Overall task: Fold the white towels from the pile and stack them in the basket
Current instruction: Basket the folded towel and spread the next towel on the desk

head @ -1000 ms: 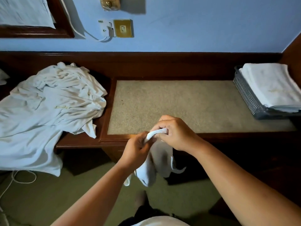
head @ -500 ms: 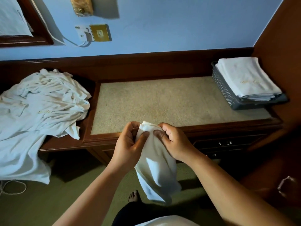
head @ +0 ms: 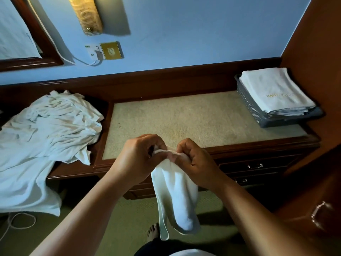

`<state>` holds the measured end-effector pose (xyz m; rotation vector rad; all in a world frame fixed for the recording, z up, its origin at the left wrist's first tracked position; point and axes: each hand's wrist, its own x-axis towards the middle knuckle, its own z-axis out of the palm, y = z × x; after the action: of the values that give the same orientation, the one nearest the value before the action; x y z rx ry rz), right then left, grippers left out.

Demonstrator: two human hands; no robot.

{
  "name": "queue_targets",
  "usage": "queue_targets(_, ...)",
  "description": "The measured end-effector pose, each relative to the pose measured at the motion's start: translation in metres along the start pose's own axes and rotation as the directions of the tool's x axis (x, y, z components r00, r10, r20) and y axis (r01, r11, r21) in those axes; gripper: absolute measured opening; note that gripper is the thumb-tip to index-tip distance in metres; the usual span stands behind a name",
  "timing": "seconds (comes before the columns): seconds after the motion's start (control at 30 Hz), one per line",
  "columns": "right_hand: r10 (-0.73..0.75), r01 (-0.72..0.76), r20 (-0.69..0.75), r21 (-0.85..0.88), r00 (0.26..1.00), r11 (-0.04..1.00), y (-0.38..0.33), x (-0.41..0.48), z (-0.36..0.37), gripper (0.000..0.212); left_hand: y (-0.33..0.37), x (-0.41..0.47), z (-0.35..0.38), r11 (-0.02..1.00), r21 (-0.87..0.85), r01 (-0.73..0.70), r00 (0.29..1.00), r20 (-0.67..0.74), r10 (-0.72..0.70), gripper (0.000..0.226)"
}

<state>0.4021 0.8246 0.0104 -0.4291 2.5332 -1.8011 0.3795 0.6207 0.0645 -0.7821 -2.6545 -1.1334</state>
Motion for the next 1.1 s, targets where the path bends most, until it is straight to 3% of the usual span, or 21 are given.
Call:
queue_targets(0.13,0.026,-0.031,0.084,0.068,0.996,0.997,0.014,-0.003,-0.003,0.03,0.01,0.01,-0.005,0.997,0.044,-0.059,0.998,-0.001,0.059,0.014)
queue_targets(0.23,0.182,-0.189,0.115,0.054,0.977,0.981,0.04,-0.011,-0.008,0.02,0.005,0.024,-0.018,0.995,0.097,-0.01,0.993,-0.112,0.021,0.015)
queue_targets(0.37,0.465,-0.46,0.028,-0.107,0.885,0.882,0.107,-0.029,-0.036,0.019,-0.028,0.047,-0.052,0.969,0.104,0.223,0.922,-0.346,-0.175,0.017)
queue_targets(0.53,0.566,-0.512,-0.02,-0.451,0.824,0.731,0.149,-0.034,-0.085,0.033,-0.076,0.052,-0.072,0.885,0.161,0.437,0.816,-0.486,-0.314,0.014)
queue_targets(0.6,0.558,-0.469,-0.016,-0.562,0.83,0.681,0.158,-0.028,-0.1,0.035,-0.1,0.048,-0.072,0.848,0.035,0.529,0.713,-0.56,-0.422,0.014)
queue_targets(0.7,0.538,-0.349,-0.008,-0.77,0.843,0.535,0.17,-0.02,-0.125,0.033,-0.128,0.041,-0.076,0.713,-0.337,0.615,0.447,-0.596,-0.667,0.015)
queue_targets(0.77,0.496,-0.361,-0.052,-0.751,0.867,0.553,0.177,-0.01,-0.143,0.029,-0.141,0.039,-0.082,0.624,-0.505,0.596,0.298,-0.582,-0.756,0.019)
queue_targets(0.83,0.474,-0.427,-0.117,-0.653,0.873,0.625,0.177,0.009,-0.155,0.02,-0.152,0.041,-0.084,0.591,-0.571,0.57,0.217,-0.589,-0.778,0.025)
queue_targets(0.9,0.42,-0.395,-0.128,-0.652,0.899,0.647,0.172,0.036,-0.161,0.024,-0.163,0.046,-0.085,0.581,-0.577,0.574,0.189,-0.597,-0.78,0.025)
queue_targets(0.93,0.411,-0.389,-0.13,-0.655,0.902,0.648,0.17,0.049,-0.163,0.023,-0.168,0.049,-0.087,0.578,-0.572,0.582,0.201,-0.588,-0.784,0.024)
queue_targets(0.97,0.409,-0.383,-0.127,-0.665,0.904,0.641,0.167,0.06,-0.163,0.016,-0.171,0.052,-0.089,0.584,-0.54,0.606,0.257,-0.562,-0.786,0.023)
queue_targets(1.0,0.42,-0.374,-0.111,-0.69,0.901,0.62,0.169,0.067,-0.164,0.015,-0.174,0.056,-0.093,0.608,-0.47,0.64,0.366,-0.51,-0.779,0.021)
queue_targets(1.07,0.479,-0.365,-0.06,-0.732,0.876,0.576,0.178,0.077,-0.163,0.037,-0.17,0.066,-0.099,0.672,-0.279,0.686,0.62,-0.26,-0.741,0.015)
queue_targets(1.1,0.519,-0.375,-0.039,-0.738,0.854,0.561,0.185,0.079,-0.161,0.042,-0.163,0.072,-0.099,0.694,-0.213,0.688,0.69,-0.107,-0.716,0.012)
